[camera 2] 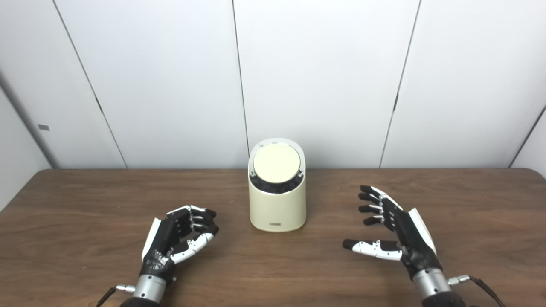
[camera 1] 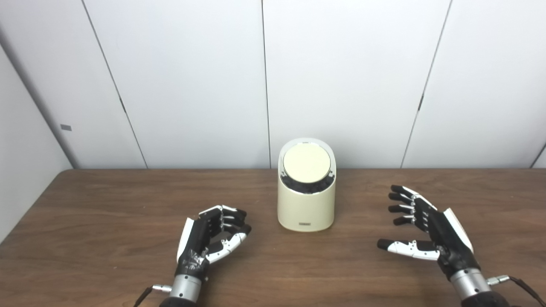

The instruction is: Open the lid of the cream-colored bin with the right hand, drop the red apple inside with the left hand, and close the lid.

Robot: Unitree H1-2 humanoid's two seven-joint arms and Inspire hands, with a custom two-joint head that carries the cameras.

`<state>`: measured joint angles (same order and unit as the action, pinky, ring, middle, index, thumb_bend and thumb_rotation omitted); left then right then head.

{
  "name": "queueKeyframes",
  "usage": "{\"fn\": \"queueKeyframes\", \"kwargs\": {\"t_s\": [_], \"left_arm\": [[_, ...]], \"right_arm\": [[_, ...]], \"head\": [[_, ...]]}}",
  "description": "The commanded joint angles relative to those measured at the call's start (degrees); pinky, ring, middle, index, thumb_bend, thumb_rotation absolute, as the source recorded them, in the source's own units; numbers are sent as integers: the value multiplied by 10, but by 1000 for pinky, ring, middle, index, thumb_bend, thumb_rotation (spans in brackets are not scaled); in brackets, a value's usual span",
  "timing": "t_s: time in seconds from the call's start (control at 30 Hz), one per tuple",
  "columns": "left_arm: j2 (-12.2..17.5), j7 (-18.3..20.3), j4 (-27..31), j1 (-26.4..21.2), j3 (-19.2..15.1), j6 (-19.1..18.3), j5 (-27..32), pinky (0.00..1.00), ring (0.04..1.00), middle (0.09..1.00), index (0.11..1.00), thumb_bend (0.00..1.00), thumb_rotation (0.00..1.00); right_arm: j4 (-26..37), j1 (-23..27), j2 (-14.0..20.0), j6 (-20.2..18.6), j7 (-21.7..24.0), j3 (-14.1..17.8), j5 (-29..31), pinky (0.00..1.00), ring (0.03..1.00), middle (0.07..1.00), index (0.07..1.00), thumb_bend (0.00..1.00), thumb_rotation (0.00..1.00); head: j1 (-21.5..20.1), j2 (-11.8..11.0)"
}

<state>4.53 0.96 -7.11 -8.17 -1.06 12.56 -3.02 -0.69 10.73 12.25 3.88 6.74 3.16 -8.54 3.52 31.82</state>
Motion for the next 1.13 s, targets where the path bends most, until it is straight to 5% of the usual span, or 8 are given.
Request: {"fn": "queueKeyframes", "kwargs": {"t_s": [0.0,0.17,0.5,1.1], "left_arm": [[10,5,10,19,2,27,-1,537,599,663,673,658,12],[25,12,18,18,3,49,-3,569,614,693,783,702,0],[35,21,19,16,-4,73,13,559,622,704,791,696,0],[37,21,22,25,-10,89,19,557,622,695,747,680,0]], "right_arm": [[11,10,-4,31,-12,3,14,631,786,837,850,697,183],[-3,6,-9,59,-18,0,17,652,796,842,859,712,190],[-8,-10,-27,96,-40,-7,7,662,804,850,863,722,206],[17,-37,-52,83,-49,-9,28,723,807,847,847,750,265]], "head": [[-1,0],[-2,-3],[-8,-11],[-10,-19]]}}
